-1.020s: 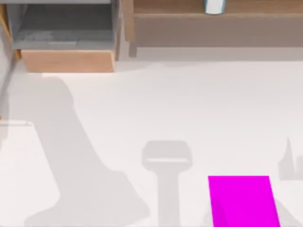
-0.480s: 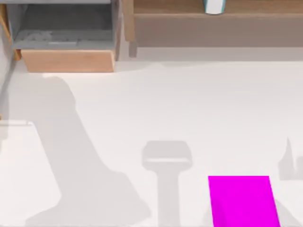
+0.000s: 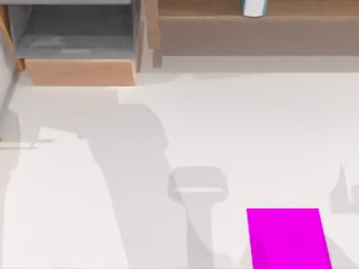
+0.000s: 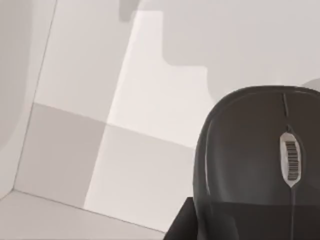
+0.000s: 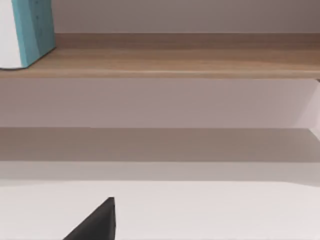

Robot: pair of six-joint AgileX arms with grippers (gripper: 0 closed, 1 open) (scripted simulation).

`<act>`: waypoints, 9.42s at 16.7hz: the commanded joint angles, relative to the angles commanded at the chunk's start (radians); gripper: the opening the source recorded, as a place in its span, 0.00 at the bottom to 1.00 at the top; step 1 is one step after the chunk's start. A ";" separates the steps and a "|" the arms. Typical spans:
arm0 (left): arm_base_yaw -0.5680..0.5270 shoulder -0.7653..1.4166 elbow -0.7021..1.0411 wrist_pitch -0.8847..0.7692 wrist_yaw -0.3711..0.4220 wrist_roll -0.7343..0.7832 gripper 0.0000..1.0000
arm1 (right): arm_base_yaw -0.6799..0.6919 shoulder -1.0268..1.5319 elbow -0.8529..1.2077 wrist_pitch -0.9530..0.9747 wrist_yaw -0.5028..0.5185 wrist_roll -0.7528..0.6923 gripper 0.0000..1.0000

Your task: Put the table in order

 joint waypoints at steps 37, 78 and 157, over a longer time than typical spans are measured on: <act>-1.494 0.021 -0.312 0.128 -0.100 -1.215 0.00 | 0.000 0.000 0.000 0.000 0.000 0.000 1.00; -1.478 0.030 -0.338 0.184 -0.080 -1.219 0.90 | 0.000 0.000 0.000 0.000 0.000 0.000 1.00; 0.317 -0.391 -1.921 2.870 0.557 1.544 0.10 | 0.000 0.000 0.000 0.000 0.000 0.000 1.00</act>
